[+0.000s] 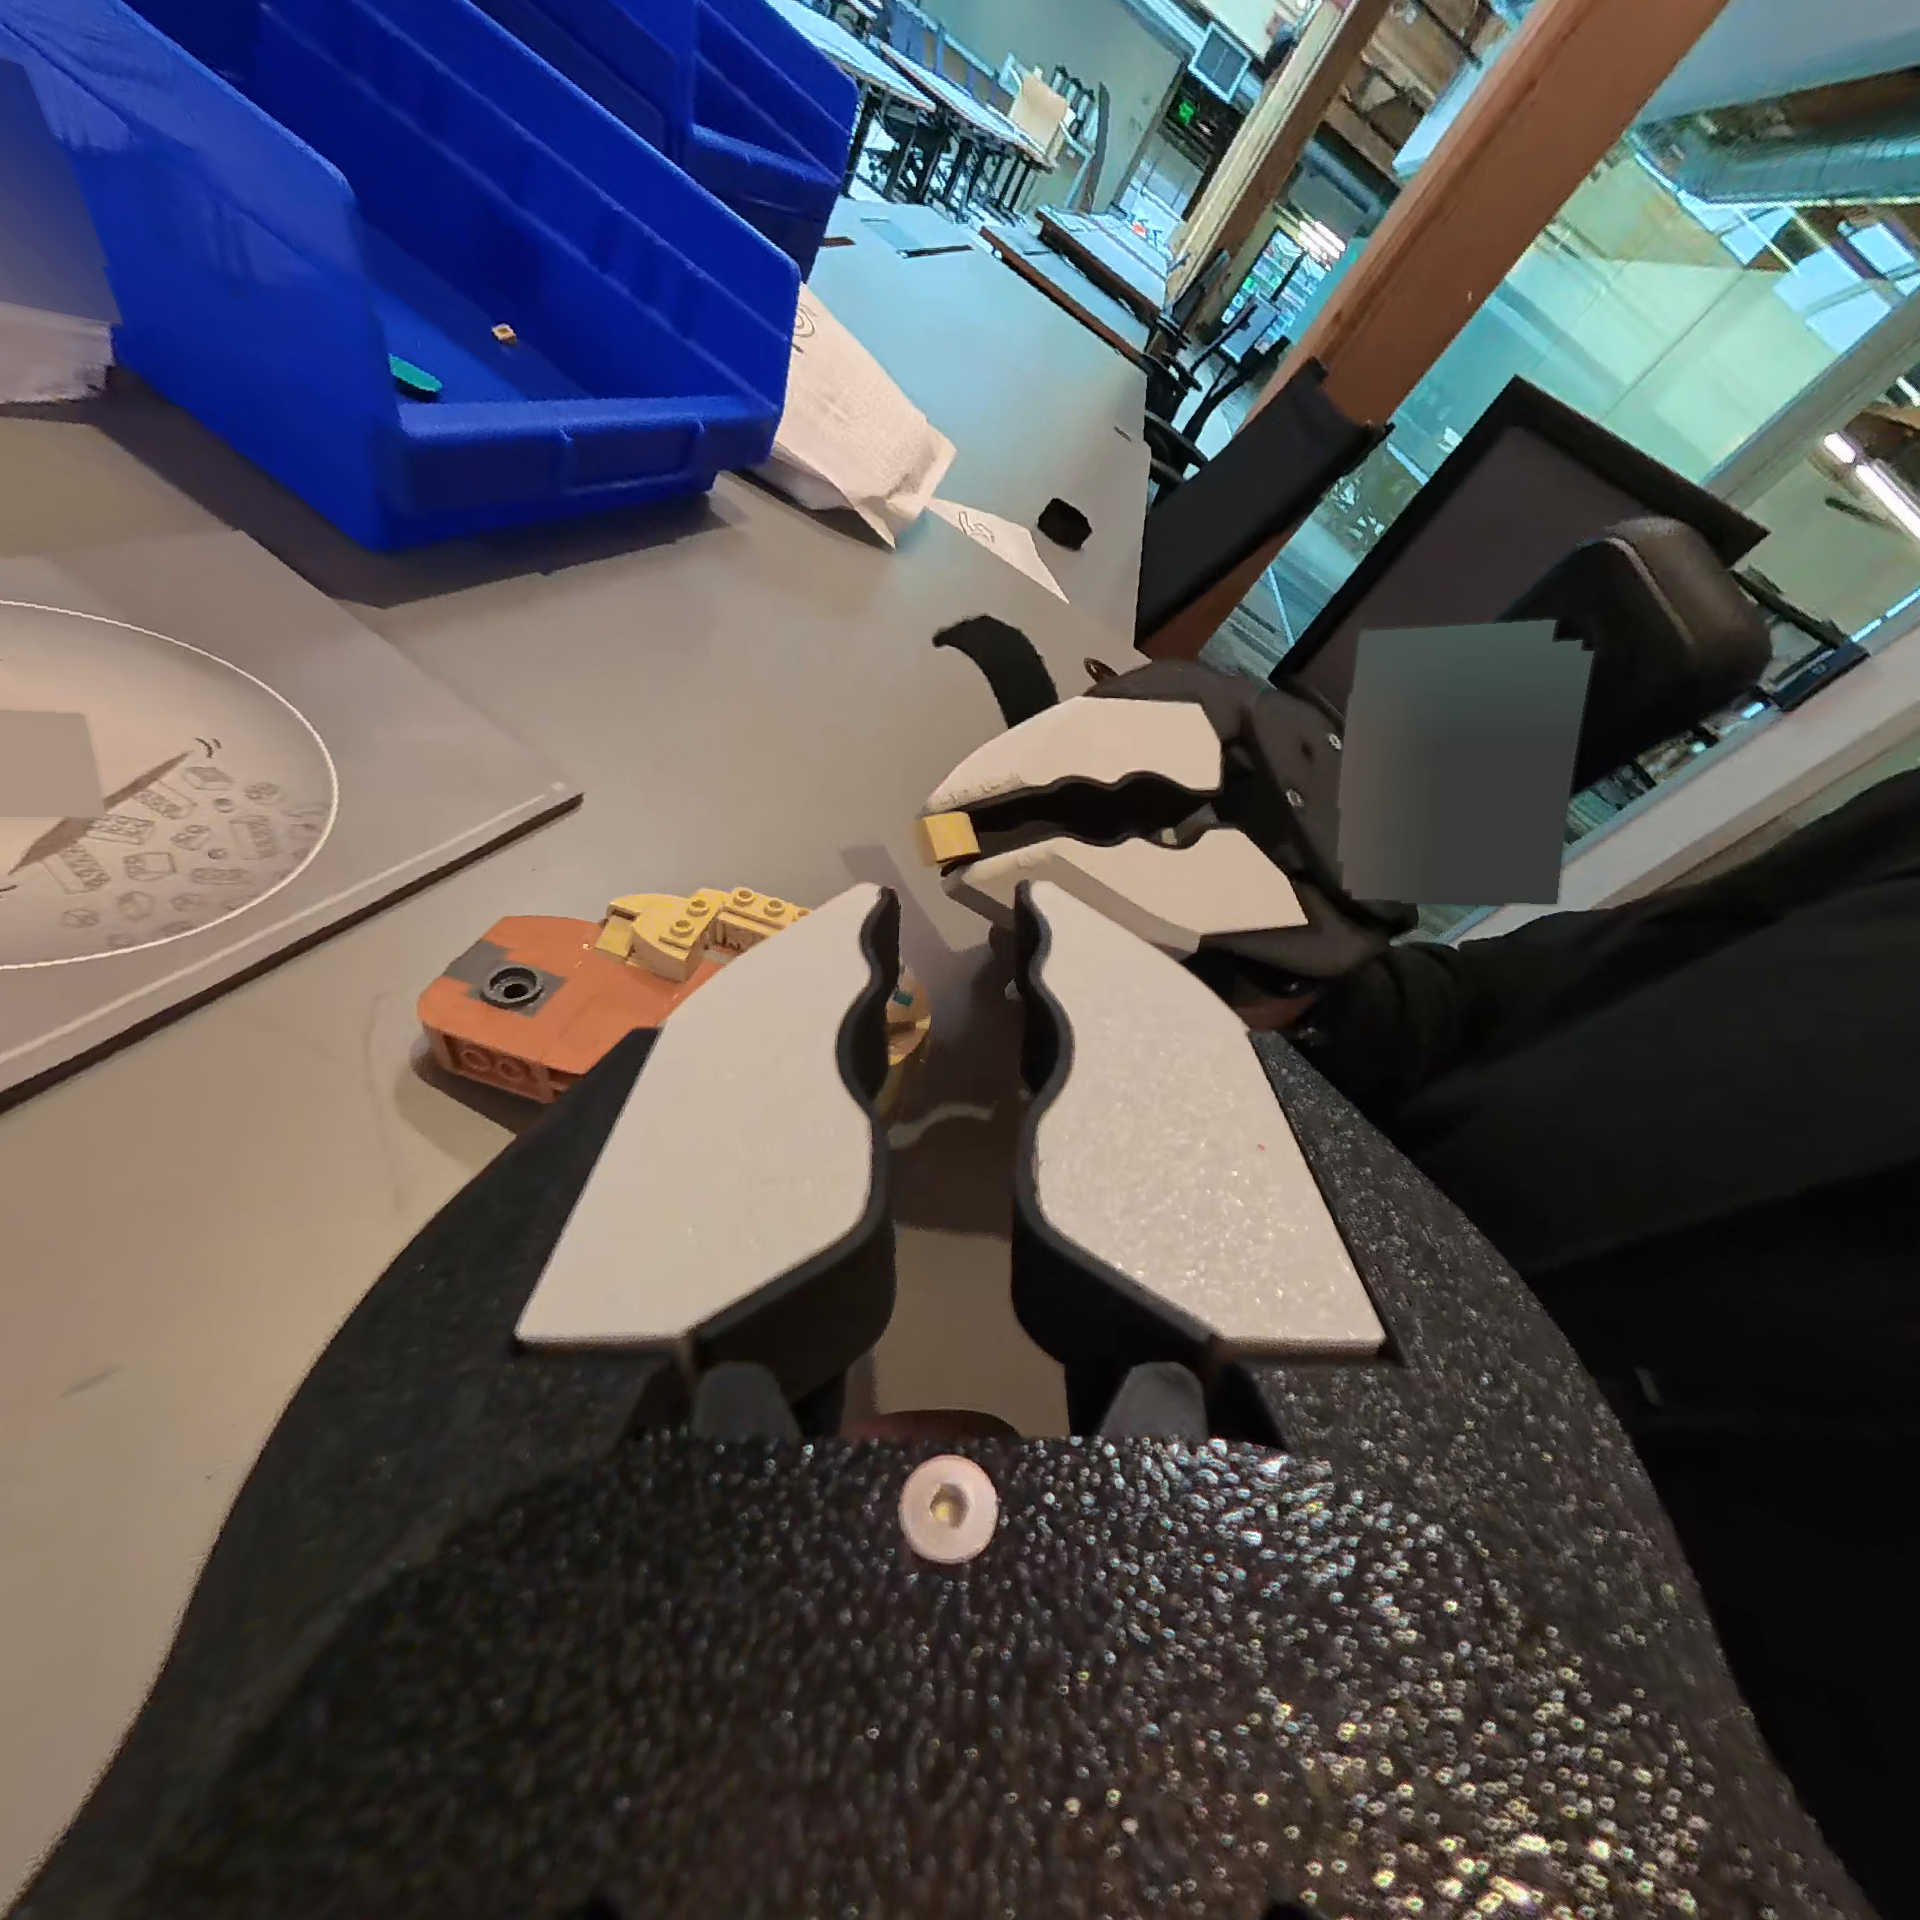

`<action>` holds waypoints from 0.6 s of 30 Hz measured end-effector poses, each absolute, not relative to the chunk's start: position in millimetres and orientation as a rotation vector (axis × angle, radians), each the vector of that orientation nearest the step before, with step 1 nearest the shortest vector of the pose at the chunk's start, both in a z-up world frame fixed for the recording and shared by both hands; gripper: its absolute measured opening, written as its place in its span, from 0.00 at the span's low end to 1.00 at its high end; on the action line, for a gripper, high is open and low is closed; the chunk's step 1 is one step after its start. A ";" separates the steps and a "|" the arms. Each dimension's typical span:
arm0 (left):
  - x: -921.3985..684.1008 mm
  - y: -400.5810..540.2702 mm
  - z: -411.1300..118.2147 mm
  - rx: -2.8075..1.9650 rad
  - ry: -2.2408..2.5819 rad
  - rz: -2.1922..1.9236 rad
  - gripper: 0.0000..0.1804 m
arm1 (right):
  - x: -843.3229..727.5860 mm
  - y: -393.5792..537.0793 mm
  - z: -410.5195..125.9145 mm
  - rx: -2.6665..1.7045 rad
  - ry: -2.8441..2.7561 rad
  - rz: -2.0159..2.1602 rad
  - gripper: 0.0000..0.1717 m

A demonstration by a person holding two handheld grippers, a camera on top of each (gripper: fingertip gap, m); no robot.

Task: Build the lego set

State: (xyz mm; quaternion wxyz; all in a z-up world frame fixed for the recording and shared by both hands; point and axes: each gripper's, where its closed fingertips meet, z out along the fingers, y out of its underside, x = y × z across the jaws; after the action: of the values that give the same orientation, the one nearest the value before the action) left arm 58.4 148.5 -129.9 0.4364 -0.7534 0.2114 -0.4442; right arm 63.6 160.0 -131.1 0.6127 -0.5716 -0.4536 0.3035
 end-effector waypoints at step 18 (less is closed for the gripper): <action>53.7 161.5 -134.1 -1.953 0.812 -1.056 0.05 | 82.7 159.4 -168.3 -1.552 -1.272 0.779 0.21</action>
State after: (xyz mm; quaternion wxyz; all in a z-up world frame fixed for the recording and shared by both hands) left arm 53.7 161.5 -134.1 0.3790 -0.7644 0.3180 -0.4135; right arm 82.7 159.4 -168.3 0.4747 -0.6345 -0.5202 0.3185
